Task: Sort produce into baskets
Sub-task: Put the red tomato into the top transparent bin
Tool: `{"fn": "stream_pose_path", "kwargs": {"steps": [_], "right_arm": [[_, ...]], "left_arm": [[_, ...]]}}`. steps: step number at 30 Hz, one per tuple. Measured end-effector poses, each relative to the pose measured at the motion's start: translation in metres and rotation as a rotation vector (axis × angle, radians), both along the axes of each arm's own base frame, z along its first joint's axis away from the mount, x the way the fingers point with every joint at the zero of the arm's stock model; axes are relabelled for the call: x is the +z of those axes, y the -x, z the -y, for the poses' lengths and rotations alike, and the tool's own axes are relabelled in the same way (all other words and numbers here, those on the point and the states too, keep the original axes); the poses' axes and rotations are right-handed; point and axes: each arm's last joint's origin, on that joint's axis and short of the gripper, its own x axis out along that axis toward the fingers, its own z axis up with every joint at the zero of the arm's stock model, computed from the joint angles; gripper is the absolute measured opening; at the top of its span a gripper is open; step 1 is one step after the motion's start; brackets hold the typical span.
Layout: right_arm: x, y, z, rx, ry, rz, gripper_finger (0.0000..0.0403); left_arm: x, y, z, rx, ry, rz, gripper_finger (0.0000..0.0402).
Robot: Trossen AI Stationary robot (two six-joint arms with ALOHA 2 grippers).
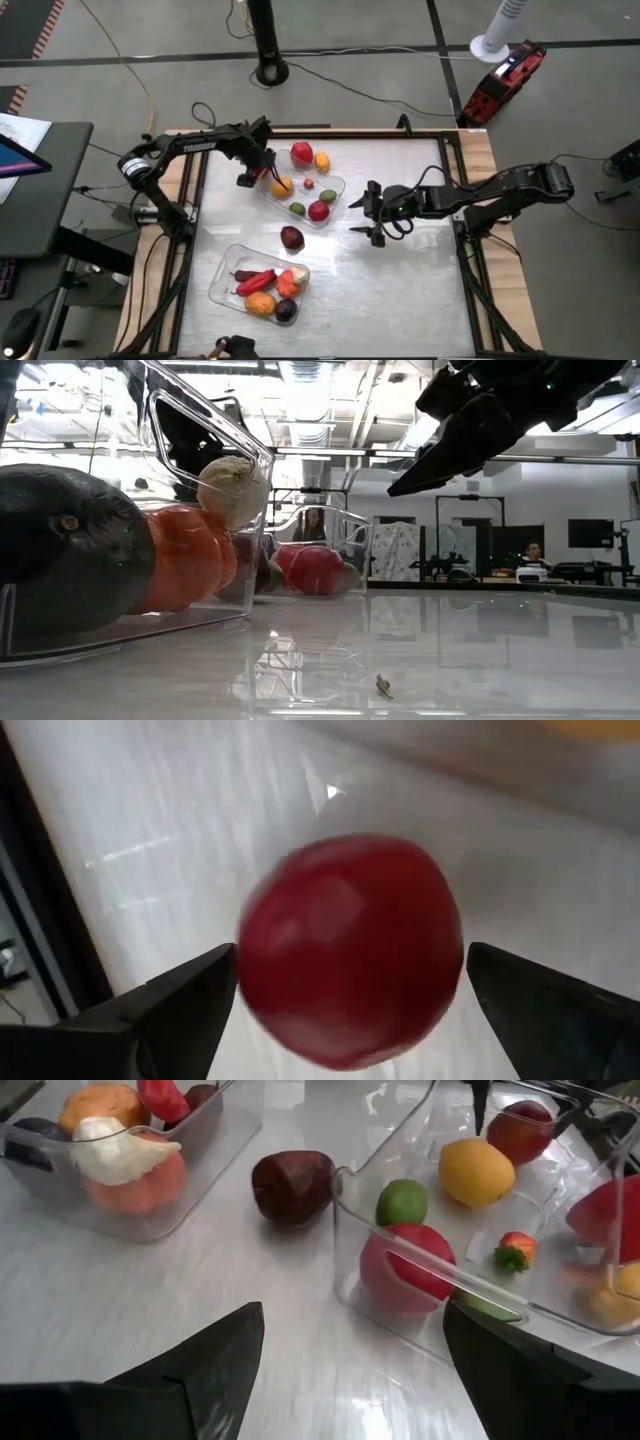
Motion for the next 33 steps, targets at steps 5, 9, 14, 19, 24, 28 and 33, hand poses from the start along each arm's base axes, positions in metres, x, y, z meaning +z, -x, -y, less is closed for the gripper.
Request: {"fn": "stream_pose_path", "kwargs": {"steps": [5,9,14,19,24,28,33], "right_arm": [[0.0,0.0,0.004,-0.016,0.0,-0.002,0.0335],[-0.001,0.001,0.005,-0.02,0.0,-0.01,0.0335],[-0.001,0.001,0.005,-0.022,-0.004,-0.01,0.0335],[-0.001,0.0,0.005,-0.024,-0.007,-0.009,0.0335],[0.005,0.005,0.005,-0.026,-0.007,-0.002,0.0335],[0.013,0.011,0.005,-0.046,-0.019,0.024,0.0335],[0.012,0.017,0.007,-0.093,-0.014,0.007,0.0335]], "left_arm": [[0.001,-0.004,0.002,0.002,-0.005,0.022,0.0349],[0.001,-0.007,0.005,0.037,0.008,0.037,0.0308],[0.001,-0.009,0.007,0.064,-0.004,0.034,0.0265],[0.001,-0.009,0.008,0.096,-0.065,-0.025,0.0263],[0.014,-0.004,0.011,0.128,-0.178,-0.193,0.0269],[0.04,-0.004,0.014,0.196,-0.184,-0.201,0.0267],[0.08,-0.009,0.024,0.254,-0.174,-0.1,0.0269]]}}
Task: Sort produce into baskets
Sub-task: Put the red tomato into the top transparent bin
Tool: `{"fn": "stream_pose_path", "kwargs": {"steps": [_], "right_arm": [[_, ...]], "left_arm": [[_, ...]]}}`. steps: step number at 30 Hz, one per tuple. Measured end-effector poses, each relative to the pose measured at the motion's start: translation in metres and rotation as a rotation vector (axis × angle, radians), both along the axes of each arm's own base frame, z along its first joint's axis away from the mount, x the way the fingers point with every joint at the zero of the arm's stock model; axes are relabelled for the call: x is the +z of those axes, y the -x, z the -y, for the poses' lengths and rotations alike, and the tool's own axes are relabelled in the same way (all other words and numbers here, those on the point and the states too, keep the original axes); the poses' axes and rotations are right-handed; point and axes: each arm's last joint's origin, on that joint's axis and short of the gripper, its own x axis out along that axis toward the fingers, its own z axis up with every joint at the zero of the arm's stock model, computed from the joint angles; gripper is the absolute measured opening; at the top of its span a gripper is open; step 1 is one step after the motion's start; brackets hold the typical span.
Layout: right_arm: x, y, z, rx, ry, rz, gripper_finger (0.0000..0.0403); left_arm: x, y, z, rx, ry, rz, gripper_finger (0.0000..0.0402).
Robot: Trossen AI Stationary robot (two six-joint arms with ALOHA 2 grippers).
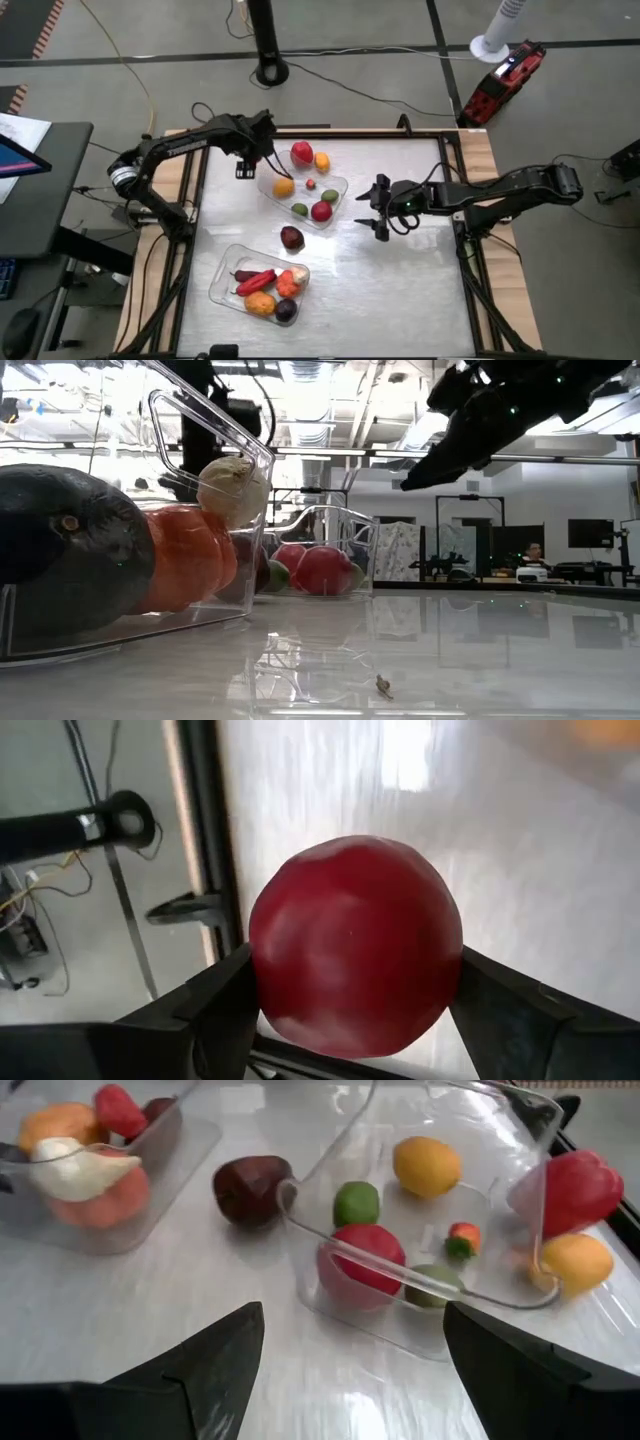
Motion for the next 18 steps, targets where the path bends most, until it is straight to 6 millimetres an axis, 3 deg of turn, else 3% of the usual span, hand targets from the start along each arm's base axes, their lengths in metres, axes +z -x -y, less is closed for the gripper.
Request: {"fn": "stream_pose_path", "kwargs": {"steps": [6,9,13,18], "right_arm": [[-0.005,0.002,0.0,-0.015,-0.003,-0.024,0.0335],[-0.005,0.002,0.001,-0.029,0.003,-0.02,0.0335],[-0.005,0.002,0.002,-0.038,0.004,-0.017,0.0335],[-0.005,0.002,0.002,-0.038,0.004,-0.014,0.0335]], "left_arm": [[0.043,-0.005,0.025,-0.005,-0.032,0.064,0.0269],[0.058,-0.01,0.036,0.024,-0.019,0.178,0.0269],[0.059,-0.026,0.05,0.069,0.053,0.34,0.0269],[0.045,-0.049,0.065,0.093,0.08,0.384,0.0288]]}}
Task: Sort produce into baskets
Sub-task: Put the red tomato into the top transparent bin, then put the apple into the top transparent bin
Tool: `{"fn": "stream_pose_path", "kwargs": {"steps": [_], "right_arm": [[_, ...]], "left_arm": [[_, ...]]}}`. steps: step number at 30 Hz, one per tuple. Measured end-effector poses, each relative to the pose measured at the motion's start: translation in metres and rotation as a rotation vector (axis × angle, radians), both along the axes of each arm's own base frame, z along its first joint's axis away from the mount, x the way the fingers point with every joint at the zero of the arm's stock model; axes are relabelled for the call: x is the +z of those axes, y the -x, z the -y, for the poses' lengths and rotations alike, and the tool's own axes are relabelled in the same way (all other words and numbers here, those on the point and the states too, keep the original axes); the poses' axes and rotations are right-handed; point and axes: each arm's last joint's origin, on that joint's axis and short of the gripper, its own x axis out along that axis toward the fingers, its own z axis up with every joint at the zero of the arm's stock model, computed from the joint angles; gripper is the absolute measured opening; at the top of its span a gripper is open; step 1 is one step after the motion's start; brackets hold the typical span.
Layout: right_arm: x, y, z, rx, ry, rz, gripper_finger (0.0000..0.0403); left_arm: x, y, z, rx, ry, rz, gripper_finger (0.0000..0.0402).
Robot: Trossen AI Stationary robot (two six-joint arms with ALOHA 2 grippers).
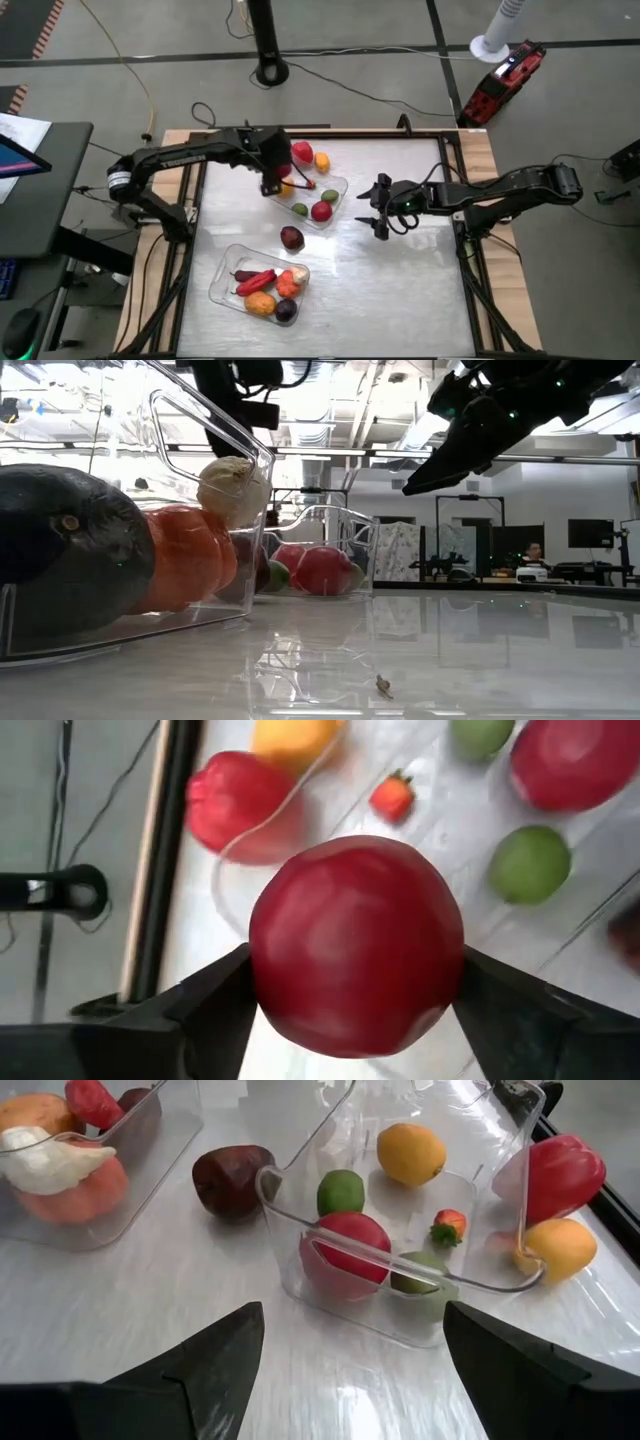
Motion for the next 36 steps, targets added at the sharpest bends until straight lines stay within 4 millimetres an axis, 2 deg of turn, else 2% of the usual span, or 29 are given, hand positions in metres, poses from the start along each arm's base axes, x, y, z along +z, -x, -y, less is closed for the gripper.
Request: {"fn": "stream_pose_path", "kwargs": {"steps": [7,11,14,18,22,25,29,36], "right_arm": [[0.0,0.0,-0.001,-0.005,-0.017,0.003,0.0335],[0.0,0.0,-0.002,-0.002,-0.022,-0.002,0.0335],[0.0,0.0,-0.002,-0.001,-0.019,-0.002,0.0335],[0.0,0.0,-0.002,-0.003,-0.018,-0.002,0.0335],[0.0,0.0,-0.002,-0.002,-0.018,-0.002,0.0335],[0.0,0.0,-0.003,-0.001,-0.022,-0.001,0.0335],[0.0,0.0,-0.008,0.011,-0.038,0.001,0.0335],[0.0,0.0,-0.021,0.022,-0.022,0.008,0.0335]], "left_arm": [[-0.015,-0.015,0.008,-0.009,0.068,-0.014,0.0368],[-0.016,-0.017,0.023,-0.035,0.207,0.007,0.0387],[-0.017,-0.022,0.047,-0.09,0.275,0.003,0.0385],[-0.017,-0.027,0.086,-0.215,0.223,-0.037,0.0375],[-0.016,-0.032,0.111,-0.241,0.199,-0.009,0.0363],[-0.02,-0.036,0.12,-0.256,0.147,-0.021,0.035],[-0.035,-0.048,0.127,-0.277,0.18,-0.03,0.0327],[-0.075,-0.067,0.136,-0.34,0.195,-0.154,0.0303]]}}
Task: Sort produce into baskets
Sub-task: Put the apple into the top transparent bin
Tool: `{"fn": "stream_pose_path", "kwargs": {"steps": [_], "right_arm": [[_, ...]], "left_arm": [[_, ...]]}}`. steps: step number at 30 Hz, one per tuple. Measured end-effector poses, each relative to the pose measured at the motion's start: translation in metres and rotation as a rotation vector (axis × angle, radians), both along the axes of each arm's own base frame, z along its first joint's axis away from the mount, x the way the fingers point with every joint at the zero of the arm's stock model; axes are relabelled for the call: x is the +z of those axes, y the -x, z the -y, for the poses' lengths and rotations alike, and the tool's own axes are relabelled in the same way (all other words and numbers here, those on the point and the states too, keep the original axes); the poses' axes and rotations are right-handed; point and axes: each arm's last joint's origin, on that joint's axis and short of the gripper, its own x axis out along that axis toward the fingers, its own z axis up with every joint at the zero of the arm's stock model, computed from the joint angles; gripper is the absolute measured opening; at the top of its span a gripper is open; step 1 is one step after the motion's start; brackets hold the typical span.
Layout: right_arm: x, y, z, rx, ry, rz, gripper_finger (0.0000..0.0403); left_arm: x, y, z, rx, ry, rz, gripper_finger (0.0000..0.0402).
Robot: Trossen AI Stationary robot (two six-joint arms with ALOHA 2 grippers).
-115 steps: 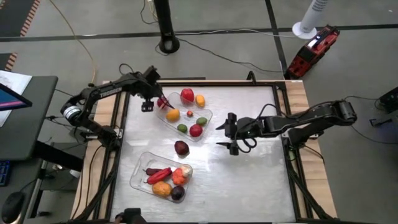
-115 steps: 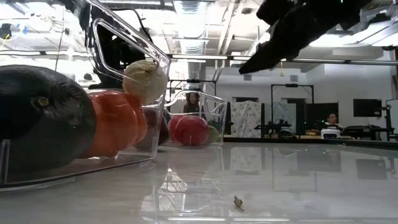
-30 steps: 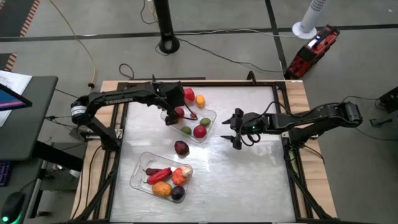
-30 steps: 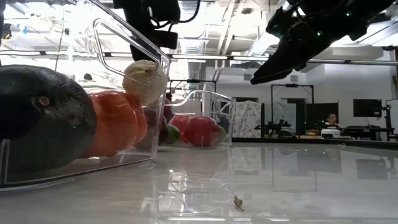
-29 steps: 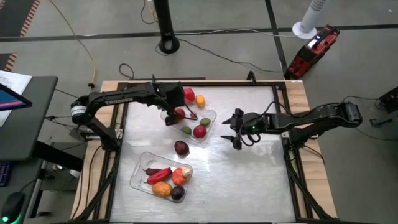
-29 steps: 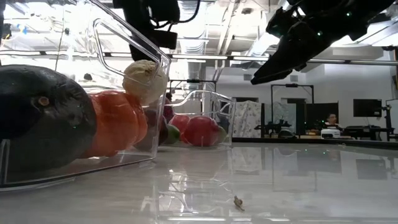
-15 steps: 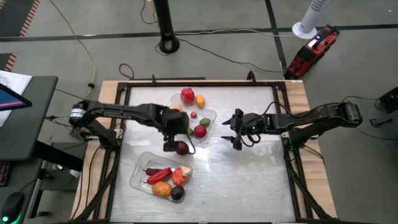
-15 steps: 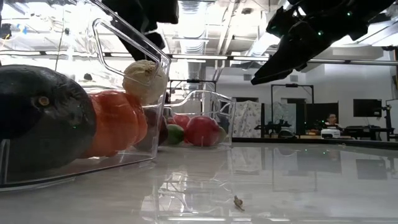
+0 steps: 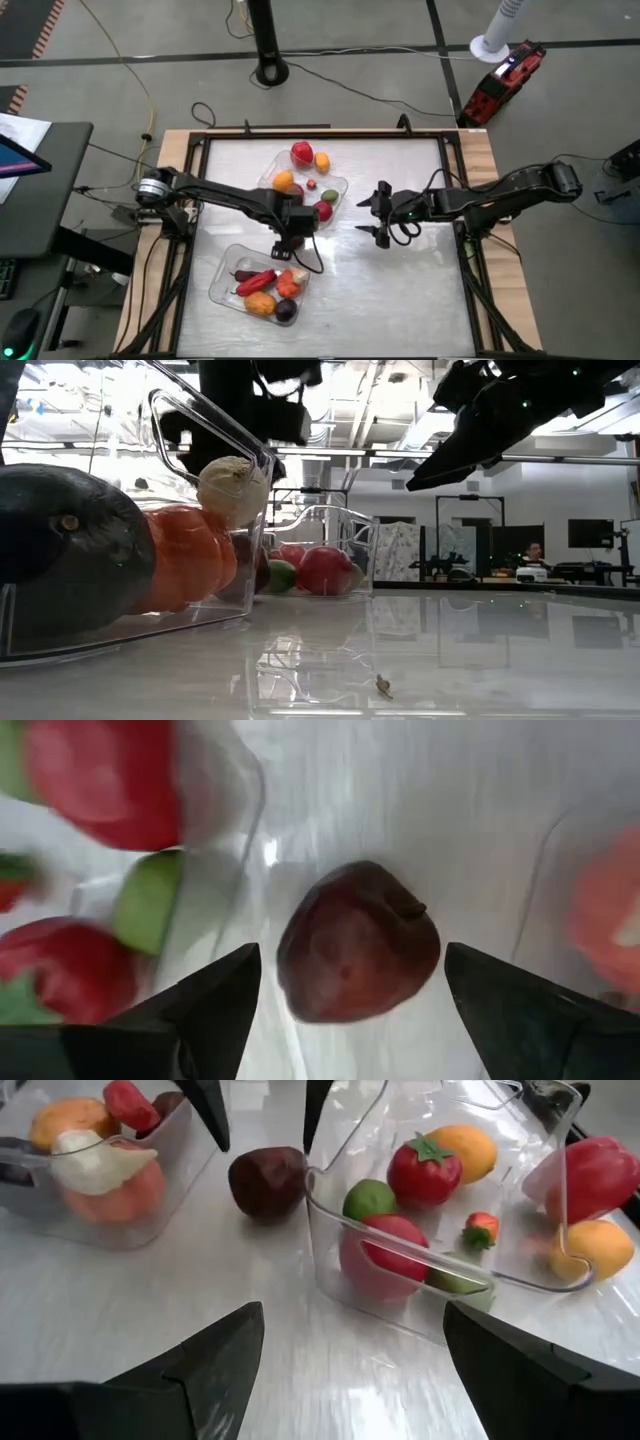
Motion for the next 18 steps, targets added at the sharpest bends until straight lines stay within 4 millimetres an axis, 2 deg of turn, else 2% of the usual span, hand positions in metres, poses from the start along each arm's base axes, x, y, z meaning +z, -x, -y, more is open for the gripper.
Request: {"fn": "stream_pose_path", "kwargs": {"steps": [9,14,18], "right_arm": [[0.0,0.001,-0.011,0.01,-0.003,0.002,0.0335],[0.0,0.002,-0.016,-0.004,0.012,0.003,0.0335],[0.0,0.002,-0.019,-0.002,0.015,0.003,0.0335]], "left_arm": [[-0.031,-0.006,0.001,-0.024,-0.006,-0.101,0.0301],[-0.037,-0.009,0.003,-0.023,0.0,-0.112,0.0298],[-0.038,-0.009,0.006,-0.024,-0.018,-0.112,0.0277]]}}
